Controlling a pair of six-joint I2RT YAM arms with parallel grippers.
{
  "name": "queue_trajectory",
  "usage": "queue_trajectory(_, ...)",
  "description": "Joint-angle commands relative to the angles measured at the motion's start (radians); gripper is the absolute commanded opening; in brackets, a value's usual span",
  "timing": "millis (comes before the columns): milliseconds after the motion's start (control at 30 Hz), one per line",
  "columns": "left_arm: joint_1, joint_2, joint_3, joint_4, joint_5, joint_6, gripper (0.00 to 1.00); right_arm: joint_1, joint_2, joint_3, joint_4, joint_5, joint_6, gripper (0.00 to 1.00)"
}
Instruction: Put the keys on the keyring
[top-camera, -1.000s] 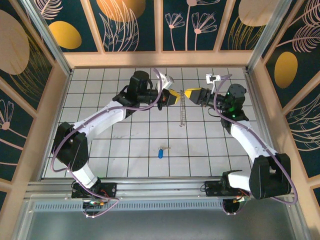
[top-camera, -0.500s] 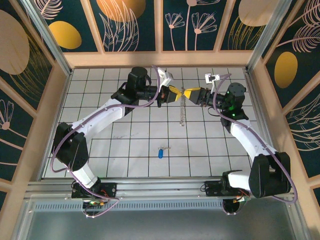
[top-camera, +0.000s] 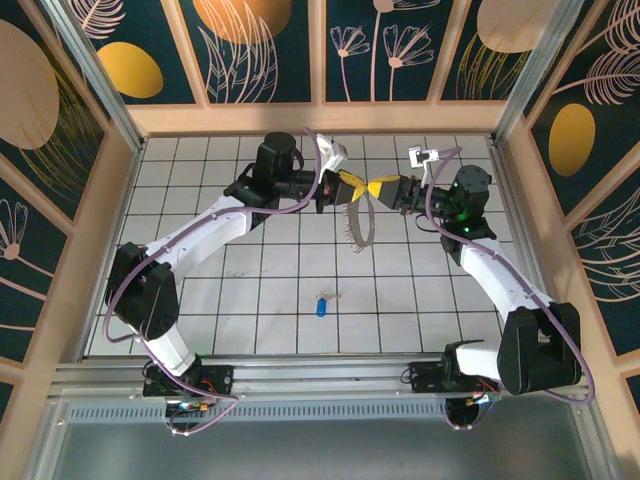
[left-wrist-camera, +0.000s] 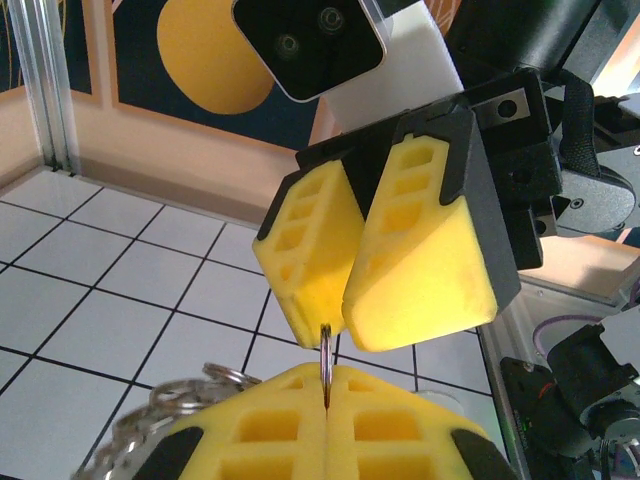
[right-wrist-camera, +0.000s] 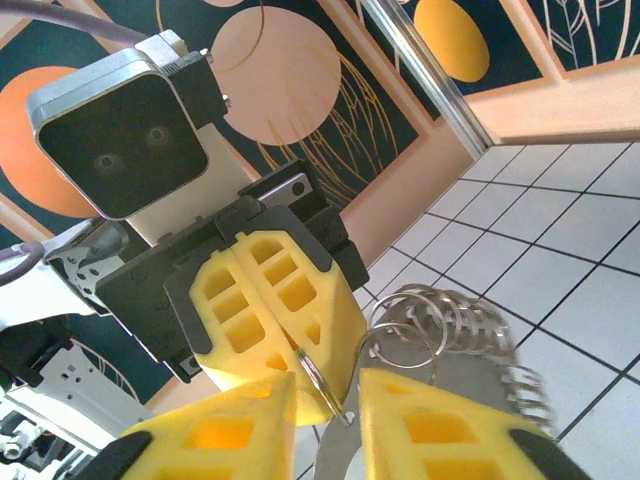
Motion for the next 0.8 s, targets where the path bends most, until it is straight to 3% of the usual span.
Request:
queue_trajectory(0, 0.005, 0.006, 0.039, 0.051, 0.032, -0.012, 0.0, 0.008, -0.007, 0.029, 0.055, -0.034, -0.01, 0.2)
queue_trajectory(367, 0.005, 0.007, 0.049, 0.055, 0.042, -0.022, 0.0, 0.023, -0.01, 0.028, 0.051, -0.048, -0.021, 0.2)
queue_trajectory(667, 0.005, 0.007, 0.045, 0.052, 0.057, -0.024, 0.0, 0.029, -0.006, 0.044, 0.063, -0.04, -0.016, 0.01)
queue_trajectory(767, 0.005, 0.006, 0.044, 0.052, 0.064, -0.025, 0.0, 0.03, -0.007, 0.044, 0.07, -0.035, -0.013, 0.0)
